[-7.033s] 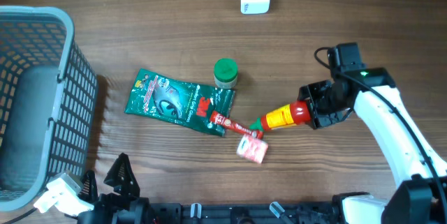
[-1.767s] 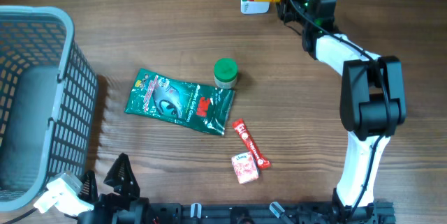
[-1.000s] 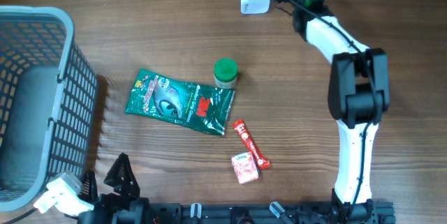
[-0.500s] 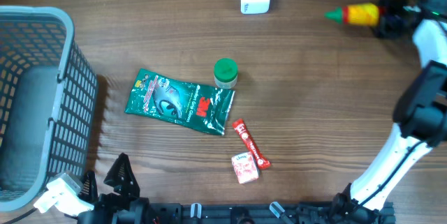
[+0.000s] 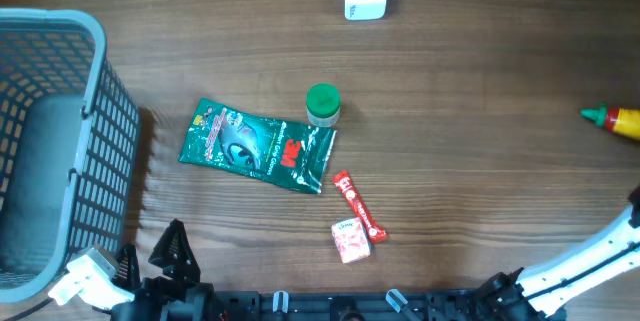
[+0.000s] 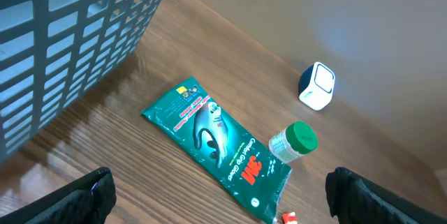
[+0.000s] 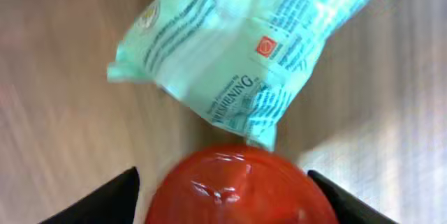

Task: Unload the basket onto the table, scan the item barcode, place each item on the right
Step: 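Carry the chili bottle right and set it down at the table edge, then reach the right gripper to the green-lidded jar and grasp it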

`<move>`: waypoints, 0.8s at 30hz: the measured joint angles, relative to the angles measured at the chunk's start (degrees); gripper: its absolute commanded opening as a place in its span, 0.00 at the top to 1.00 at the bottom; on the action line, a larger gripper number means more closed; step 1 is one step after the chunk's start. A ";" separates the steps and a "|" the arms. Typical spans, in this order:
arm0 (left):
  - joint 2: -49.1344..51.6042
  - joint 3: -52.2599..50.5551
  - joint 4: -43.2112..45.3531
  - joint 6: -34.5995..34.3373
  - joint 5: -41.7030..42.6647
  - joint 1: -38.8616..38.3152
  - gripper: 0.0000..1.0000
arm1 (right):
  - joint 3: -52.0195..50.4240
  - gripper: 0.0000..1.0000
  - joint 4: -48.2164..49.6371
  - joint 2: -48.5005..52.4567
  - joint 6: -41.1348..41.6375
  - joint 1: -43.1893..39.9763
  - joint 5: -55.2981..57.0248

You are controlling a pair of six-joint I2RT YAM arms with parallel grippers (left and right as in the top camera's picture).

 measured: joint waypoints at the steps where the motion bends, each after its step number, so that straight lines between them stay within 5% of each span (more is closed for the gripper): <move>1: 0.00 0.00 0.00 0.00 0.00 0.00 0.00 | 0.02 0.00 0.28 -0.09 -0.90 -1.22 -1.36; 8: 0.00 0.00 0.00 0.00 0.00 0.00 0.00 | 0.02 0.00 4.52 -9.35 -2.78 -3.19 -15.54; 13: 0.00 0.00 0.00 0.00 0.00 0.00 0.00 | 0.90 0.01 -1.36 -23.61 -3.43 1.20 -20.79; 24: 0.00 0.00 0.00 0.00 0.00 0.00 0.00 | 1.36 0.00 -23.02 -29.42 -6.56 34.34 -22.34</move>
